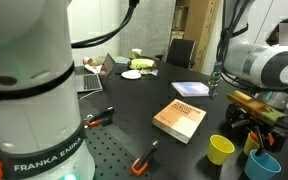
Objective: Stack the cups on top of each other
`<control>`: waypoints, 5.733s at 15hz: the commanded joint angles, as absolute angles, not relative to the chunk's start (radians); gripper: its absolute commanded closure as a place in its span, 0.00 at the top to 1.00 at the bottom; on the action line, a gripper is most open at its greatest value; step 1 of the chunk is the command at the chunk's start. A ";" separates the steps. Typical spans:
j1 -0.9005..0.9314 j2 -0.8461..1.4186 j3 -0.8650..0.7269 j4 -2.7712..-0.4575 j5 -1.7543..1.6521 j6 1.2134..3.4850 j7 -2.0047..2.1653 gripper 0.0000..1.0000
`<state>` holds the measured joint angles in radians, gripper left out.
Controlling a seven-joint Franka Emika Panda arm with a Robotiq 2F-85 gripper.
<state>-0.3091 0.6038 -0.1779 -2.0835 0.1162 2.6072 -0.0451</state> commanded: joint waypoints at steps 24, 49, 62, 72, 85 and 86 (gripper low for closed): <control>-0.276 0.709 -0.240 -1.934 0.016 2.459 -0.012 0.01; -0.201 0.713 -0.202 -1.626 -0.119 2.287 0.049 0.01; -0.205 0.744 -0.192 -1.625 -0.095 2.275 0.054 0.61; -0.182 0.504 -0.164 -1.918 -0.014 2.214 0.085 1.00; -0.117 0.390 -0.164 -2.274 -0.005 2.544 0.203 1.00; -0.123 0.403 -0.167 -2.279 0.003 2.576 0.198 1.00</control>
